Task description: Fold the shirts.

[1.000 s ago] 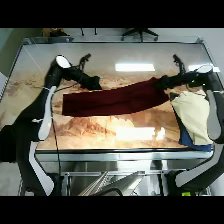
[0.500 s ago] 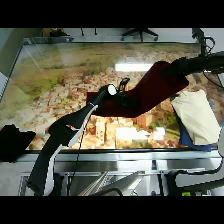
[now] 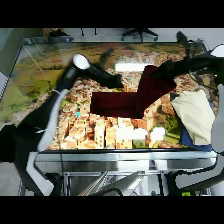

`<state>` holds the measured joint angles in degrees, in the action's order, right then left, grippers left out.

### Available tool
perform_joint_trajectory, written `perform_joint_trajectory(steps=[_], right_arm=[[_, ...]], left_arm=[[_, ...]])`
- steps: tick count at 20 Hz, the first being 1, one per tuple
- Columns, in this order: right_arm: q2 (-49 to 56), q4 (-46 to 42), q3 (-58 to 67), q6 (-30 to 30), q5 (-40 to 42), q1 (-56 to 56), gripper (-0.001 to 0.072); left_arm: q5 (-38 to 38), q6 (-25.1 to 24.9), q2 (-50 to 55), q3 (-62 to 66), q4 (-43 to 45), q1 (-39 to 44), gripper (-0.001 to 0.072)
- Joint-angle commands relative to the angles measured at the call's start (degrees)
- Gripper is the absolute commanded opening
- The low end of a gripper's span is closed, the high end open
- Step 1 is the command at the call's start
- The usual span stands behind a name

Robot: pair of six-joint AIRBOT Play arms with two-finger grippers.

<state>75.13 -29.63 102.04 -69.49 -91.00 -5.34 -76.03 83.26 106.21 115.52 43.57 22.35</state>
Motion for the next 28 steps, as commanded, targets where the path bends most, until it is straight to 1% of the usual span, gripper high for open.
perform_joint_trajectory(steps=[1,5,6,7,8,9,10,12,14,16,19,20,21,23,24,26,28], right_arm=[[3.08,-0.33,-0.2,-1.11,8.7,8.81,0.0023],[10.64,-0.35,-0.2,-0.96,24.09,22.23,0.0029],[13.66,-0.33,-0.2,0.04,28.72,25.7,0.012],[16.59,-0.15,-0.2,1.46,32.89,29.0,0.0314],[19.23,-0.11,-0.17,2.91,36.7,31.95,0.0413],[21.38,0.7,-0.15,4.46,39.74,34.32,0.044],[22.51,2.97,-0.15,5.97,40.89,35.58,0.0439],[21.57,7.63,-0.13,9.99,39.04,35.21,0.044],[17.79,7.72,-0.09,10.19,34.93,32.44,0.0439],[13.2,6.51,-0.09,9.46,29.29,27.28,0.0439],[7.04,-2.36,-0.11,1.92,20.87,16.55,0.0441],[5.75,-6.75,-0.11,-1.38,18.43,12.79,0.0512],[5.05,-11.61,-0.13,-4.79,15.8,9.35,0.0645],[4.94,-20.35,-0.79,-8.68,10.86,4.61,0.065],[4.98,-23.02,-2.1,-9.42,9.92,3.41,0.065],[5.03,-24.24,-6.86,-9.31,11.3,2.1,0.0649],[5.7,-24.39,-12.72,-8.07,15.26,2.12,0.0649]], left_arm=[[-12.2,-1.38,-14.69,-0.61,-0.7,-11.39,0.0016],[-17.57,-1.38,-27.74,-0.63,-0.66,-21.64,0.0017],[-18.49,-1.38,-30.08,-0.63,-0.66,-23.19,0.0016],[-18.73,-1.38,-32.39,-0.74,-0.63,-24.52,0.0016],[-18.32,-1.38,-34.73,-1.6,-0.66,-25.31,0.0016],[-17.51,-1.55,-37.27,-3.28,-0.63,-25.53,0.0016],[-16.96,-2.64,-39.56,-5.46,-0.59,-25.53,0.0016],[-16.81,-4.52,-44.17,-11.23,0.07,-25.53,0.0016],[-16.37,-5.9,-48.76,-17.73,0.44,-25.55,0.0016],[-15.23,-7.02,-52.94,-23.91,0.42,-25.53,0.0017],[-13.09,-8.07,-59.1,-31.58,0.44,-25.55,0.0016],[-12.83,-8.09,-60.96,-33.79,0.42,-25.55,0.0016],[-12.72,-8.26,-62.75,-35.78,0.44,-25.55,0.0016],[-12.28,-8.28,-66.47,-40.37,0.46,-25.55,0.0016],[-12.15,-8.28,-68.28,-42.69,0.46,-25.55,0.0016],[-11.1,-8.26,-71.21,-47.1,0.44,-25.55,0.0017],[-10.03,-8.26,-73.44,-50.84,0.44,-25.55,0.0016]])
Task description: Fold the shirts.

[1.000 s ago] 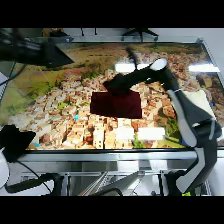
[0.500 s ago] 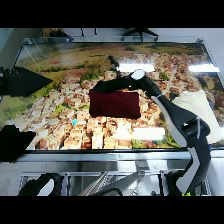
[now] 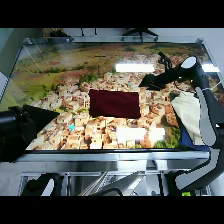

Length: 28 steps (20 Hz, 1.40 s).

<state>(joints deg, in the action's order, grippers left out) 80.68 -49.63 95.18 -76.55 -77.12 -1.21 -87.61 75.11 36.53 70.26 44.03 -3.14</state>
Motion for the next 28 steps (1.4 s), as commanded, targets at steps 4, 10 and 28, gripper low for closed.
perform_joint_trajectory(steps=[4,10,28], right_arm=[[4.76,-0.61,-12.35,2.64,4.7,-1.53,0.065],[11.69,10.32,-12.61,8.2,5.99,1.38,0.0649],[-17.0,24.5,-3.41,5.18,8.83,-21.03,0.0023]], left_arm=[[2.56,-0.09,-5.51,-9.84,-0.02,-0.07,0.0017],[3.56,0.87,-1.75,-9.84,-0.74,-0.04,0.0016],[1.64,0.92,0.44,-9.86,-0.59,0.0,0.0016]])
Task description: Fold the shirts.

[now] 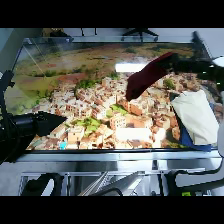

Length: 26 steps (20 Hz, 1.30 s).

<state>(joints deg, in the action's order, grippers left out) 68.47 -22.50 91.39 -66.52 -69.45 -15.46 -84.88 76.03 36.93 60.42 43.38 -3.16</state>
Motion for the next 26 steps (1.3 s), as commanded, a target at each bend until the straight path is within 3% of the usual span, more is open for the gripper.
perform_joint_trajectory(steps=[1,4,8,15,18,21,26], right_arm=[[-5.88,-4.76,0.37,-6.99,1.11,-9.29,0.0024],[-8.79,-10.49,0.37,-12.31,1.01,-17.16,0.0023],[-9.22,-10.93,0.37,-12.35,-2.36,-26.14,0.0023],[-9.18,-10.95,0.39,-9.6,-3.06,-27.41,0.0023],[-10.32,-11.87,0.42,-12.48,-3.65,-28.37,0.0023],[-13.31,-19.61,0.42,-15.56,-4.63,-29.94,0.0023],[-16.39,-34.64,-3.58,-24.3,-14.91,-30.16,0.0023]], left_arm=[[-1.4,0.0,0.04,-0.02,0.04,0.02,0.0016],[-1.73,-0.17,0.04,-0.02,0.04,0.02,0.0016],[-1.79,-0.63,0.04,-0.04,0.04,0.02,0.0016],[-2.14,-1.25,0.04,-0.04,0.04,0.02,0.0016],[-2.16,-1.25,0.04,-0.04,0.02,0.02,0.0016],[-2.12,-1.66,0.04,-0.04,0.02,0.02,0.0016],[-2.14,-1.66,0.04,-0.04,-0.02,0.02,0.0017]])
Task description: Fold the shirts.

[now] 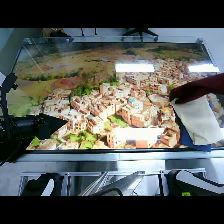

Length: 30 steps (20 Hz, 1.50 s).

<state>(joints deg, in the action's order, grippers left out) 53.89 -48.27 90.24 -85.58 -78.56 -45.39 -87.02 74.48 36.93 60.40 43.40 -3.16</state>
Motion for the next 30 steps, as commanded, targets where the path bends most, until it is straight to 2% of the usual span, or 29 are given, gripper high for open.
perform_joint_trajectory(steps=[1,6,13,18,19,21,22,25,27,28,29,30], right_arm=[[-2.21,-11.21,-4.17,-6.67,-8.61,-0.24,0.0023],[-3.56,-21.97,-11.43,-12.48,-17.81,-0.24,0.0023],[-3.87,-34.14,-12.41,-13.46,-19.89,-0.26,0.0024],[-3.74,-35.1,-15.67,-13.46,-19.82,-0.24,0.0032],[-3.74,-35.15,-17.22,-13.46,-19.85,-0.24,0.0126],[-3.74,-35.65,-19.87,-13.46,-20.17,-0.24,0.0696],[-3.61,-37.13,-20.28,-13.49,-20.98,-0.24,0.0702],[-3.5,-41.13,-20.06,-13.49,-21.24,-0.24,0.0701],[-3.19,-39.52,-18.25,-13.6,-19.5,-0.22,0.0684],[-2.75,-36.63,-16.46,-13.79,-18.71,-0.22,0.052],[-2.29,-32.7,-14.67,-13.88,-17.64,-0.22,0.0287],[-2.05,-27.56,-13.16,-13.81,-15.89,-0.22,0.0117]], left_arm=[[-0.02,-0.13,0.04,-0.02,-0.04,0.02,0.0017],[-1.18,-1.64,0.04,-0.02,-0.07,0.02,0.0016],[-2.23,-2.67,0.04,-0.02,-0.02,0.04,0.0017],[-2.97,-3.21,0.04,-0.02,-0.04,0.02,0.0016],[-2.97,-3.48,0.09,-0.02,-0.04,0.02,0.0016],[-2.99,-3.5,0.09,-0.02,-0.02,0.02,0.0016],[-2.99,-3.5,0.09,-0.02,-0.02,0.04,0.0016],[-2.89,-3.5,0.11,-0.02,-0.02,0.02,0.0016],[-2.62,-3.5,0.11,-0.02,-0.02,0.02,0.0016],[-2.16,-3.48,0.11,-0.02,-0.02,0.02,0.0017],[-1.16,-3.48,0.11,-0.02,-0.02,0.02,0.0016],[0.17,-3.48,0.11,-0.02,-0.04,0.02,0.0017]])
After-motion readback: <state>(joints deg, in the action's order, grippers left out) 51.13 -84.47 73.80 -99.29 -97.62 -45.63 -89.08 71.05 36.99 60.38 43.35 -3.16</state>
